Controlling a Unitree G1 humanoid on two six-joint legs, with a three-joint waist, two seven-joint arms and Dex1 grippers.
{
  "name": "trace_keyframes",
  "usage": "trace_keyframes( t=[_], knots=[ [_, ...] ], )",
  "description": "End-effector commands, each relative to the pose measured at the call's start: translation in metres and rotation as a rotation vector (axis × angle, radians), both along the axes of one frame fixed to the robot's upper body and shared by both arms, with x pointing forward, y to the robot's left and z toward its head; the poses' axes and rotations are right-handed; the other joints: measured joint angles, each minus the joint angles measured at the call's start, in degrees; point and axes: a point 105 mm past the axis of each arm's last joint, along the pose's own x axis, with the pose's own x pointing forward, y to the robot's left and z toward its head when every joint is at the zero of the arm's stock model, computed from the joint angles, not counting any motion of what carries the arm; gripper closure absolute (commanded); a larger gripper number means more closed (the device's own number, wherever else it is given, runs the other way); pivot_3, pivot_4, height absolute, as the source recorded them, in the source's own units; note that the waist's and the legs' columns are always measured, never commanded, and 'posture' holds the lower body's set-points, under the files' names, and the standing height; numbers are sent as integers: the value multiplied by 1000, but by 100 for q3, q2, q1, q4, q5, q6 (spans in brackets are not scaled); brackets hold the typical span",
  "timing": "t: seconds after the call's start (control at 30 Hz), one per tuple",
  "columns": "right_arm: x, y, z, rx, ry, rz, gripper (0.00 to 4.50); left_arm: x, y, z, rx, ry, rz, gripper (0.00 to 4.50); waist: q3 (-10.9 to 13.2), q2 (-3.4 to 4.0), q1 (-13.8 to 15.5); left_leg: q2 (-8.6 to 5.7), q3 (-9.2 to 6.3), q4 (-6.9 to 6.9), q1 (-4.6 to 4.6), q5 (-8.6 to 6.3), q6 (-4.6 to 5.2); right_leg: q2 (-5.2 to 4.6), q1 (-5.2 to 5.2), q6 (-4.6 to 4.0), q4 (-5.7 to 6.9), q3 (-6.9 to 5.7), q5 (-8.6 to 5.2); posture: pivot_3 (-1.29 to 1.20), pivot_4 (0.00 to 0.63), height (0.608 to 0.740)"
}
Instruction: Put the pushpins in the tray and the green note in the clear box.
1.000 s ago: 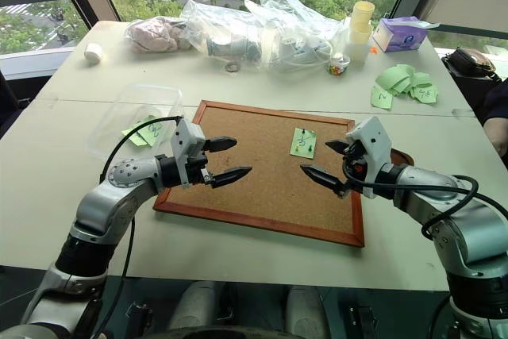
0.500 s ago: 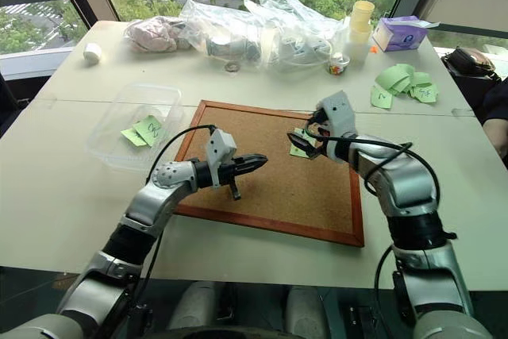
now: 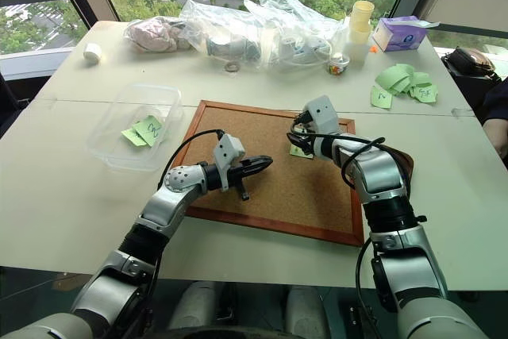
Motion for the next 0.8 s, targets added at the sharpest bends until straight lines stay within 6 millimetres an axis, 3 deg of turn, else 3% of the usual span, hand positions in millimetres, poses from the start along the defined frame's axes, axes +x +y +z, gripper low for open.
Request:
trace_keyframes(
  t=[0.03,0.1,0.2,0.27,0.33,0.5,0.8],
  knots=[
    [4,-4,10,9,-48,-5,1787,0,-1,2,-4,-12,1,4500,0,0,-1,0,0,0,0,0,0,0,0,0,0,0,0,0,150,740],
    [5,-5,8,15,-41,-13,1787,0,0,2,-3,-12,3,4500,0,0,-1,0,0,0,0,0,0,0,0,0,0,0,0,0,150,740],
    [5,-6,6,11,-40,-8,2567,-1,1,1,-1,-9,6,4500,0,1,-1,0,0,0,0,0,0,0,0,0,0,0,0,0,150,740],
    [5,-6,5,12,-40,-10,3711,-1,2,0,3,-7,8,4500,-1,1,-6,0,0,0,1,0,0,0,0,0,0,0,0,0,150,740],
    [5,-6,5,14,-40,-10,4454,-1,3,-1,9,-5,10,4500,-1,2,-20,1,0,0,1,0,0,0,0,0,0,0,0,0,150,740],
    [6,-7,14,19,-65,-18,4454,0,4,-6,29,15,24,4500,-2,4,-30,3,1,-1,1,1,-1,1,0,0,0,0,0,0,150,740],
    [-4,-23,70,71,-197,-73,4454,-1,7,-27,101,79,40,4500,-9,21,-30,6,1,-1,3,1,-1,0,1,0,1,0,0,0,150,740]
  ],
)
